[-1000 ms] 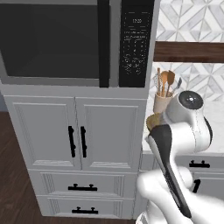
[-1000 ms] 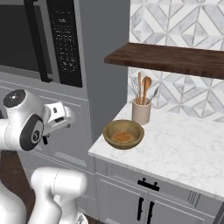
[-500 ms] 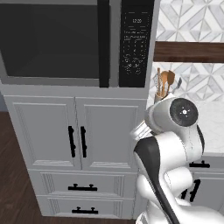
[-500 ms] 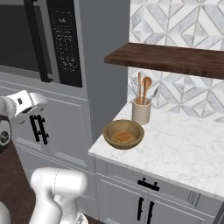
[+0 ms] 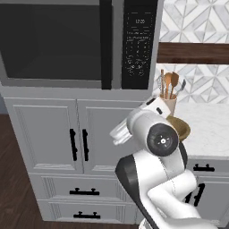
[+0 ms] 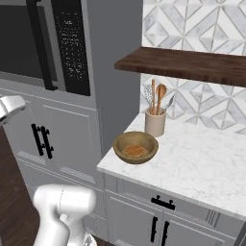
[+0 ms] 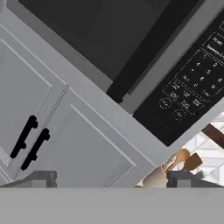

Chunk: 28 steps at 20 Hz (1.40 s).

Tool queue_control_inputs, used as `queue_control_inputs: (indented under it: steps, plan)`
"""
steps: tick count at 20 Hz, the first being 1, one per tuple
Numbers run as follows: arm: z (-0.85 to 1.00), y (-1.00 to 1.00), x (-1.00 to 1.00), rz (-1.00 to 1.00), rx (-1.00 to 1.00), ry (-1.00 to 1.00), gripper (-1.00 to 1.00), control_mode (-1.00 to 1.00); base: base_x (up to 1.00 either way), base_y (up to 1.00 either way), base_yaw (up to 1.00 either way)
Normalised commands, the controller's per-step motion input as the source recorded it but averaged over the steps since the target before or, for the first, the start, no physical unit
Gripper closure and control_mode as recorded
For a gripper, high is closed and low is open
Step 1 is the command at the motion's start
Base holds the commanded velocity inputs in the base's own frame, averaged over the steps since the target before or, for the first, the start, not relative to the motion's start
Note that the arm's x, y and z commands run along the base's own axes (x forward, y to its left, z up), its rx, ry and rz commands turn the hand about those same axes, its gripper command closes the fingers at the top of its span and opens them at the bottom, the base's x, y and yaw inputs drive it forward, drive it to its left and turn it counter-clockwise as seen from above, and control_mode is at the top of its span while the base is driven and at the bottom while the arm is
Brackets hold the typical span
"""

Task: Open the microwave, place the bowl with waffle inside the microwave, then close the microwave door and turn it on.

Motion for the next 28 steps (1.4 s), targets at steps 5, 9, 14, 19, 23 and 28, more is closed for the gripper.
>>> queue_control_inputs:
  steps: [5, 9, 14, 19, 23, 28]
  plan:
    - [0.17, 0.47, 0.00, -0.01, 0.00, -0.24, -1.00, -1.00, 0.00, 0.00, 0.00]
    - [0.20, 0.38, 0.00, -0.06, 0.07, -0.15, -1.00, -1.00, 0.00, 0.00, 0.00]
    - [0.24, 0.02, 0.13, -0.06, 0.28, -0.04, -1.00, -1.00, 0.00, 0.00, 0.00]
    - [0.26, 0.00, 0.35, -0.02, 0.36, -0.03, -1.00, -1.00, 0.00, 0.00, 0.00]
    - [0.17, -0.20, 0.38, 0.00, 0.37, -0.04, -1.00, -1.00, 0.00, 0.00, 0.00]
    - [0.00, -0.42, 0.30, 0.00, 0.24, -0.14, -1.00, -1.00, 0.00, 0.00, 0.00]
